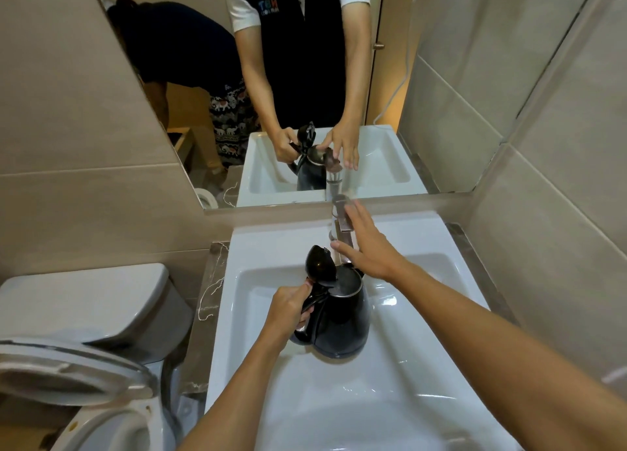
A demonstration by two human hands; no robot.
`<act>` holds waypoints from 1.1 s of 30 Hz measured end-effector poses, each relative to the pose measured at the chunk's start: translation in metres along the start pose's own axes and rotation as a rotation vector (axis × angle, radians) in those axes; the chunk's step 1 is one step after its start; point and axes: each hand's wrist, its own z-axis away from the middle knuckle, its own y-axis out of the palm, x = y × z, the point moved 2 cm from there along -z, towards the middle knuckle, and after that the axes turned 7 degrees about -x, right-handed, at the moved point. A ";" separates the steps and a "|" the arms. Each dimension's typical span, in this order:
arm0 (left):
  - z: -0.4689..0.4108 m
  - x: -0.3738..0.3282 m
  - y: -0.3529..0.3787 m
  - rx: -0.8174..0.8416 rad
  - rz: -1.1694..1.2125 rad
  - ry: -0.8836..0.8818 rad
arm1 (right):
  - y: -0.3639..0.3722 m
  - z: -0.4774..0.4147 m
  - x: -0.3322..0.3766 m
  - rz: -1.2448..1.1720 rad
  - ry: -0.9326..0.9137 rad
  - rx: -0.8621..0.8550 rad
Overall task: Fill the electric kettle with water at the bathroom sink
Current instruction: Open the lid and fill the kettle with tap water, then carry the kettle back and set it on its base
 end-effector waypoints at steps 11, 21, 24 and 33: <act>0.049 -0.001 -0.006 -0.079 -0.046 0.002 | 0.042 0.141 -0.032 -0.301 0.229 0.010; 0.120 -0.018 0.003 -0.223 -0.010 0.048 | 0.041 0.159 0.008 -0.350 0.014 0.077; 0.138 -0.037 -0.009 -0.235 -0.002 0.125 | 0.025 0.156 0.037 -0.367 -0.073 0.061; 0.212 -0.198 -0.101 -0.431 -0.008 0.421 | -0.056 0.119 0.214 -0.423 -0.419 -0.175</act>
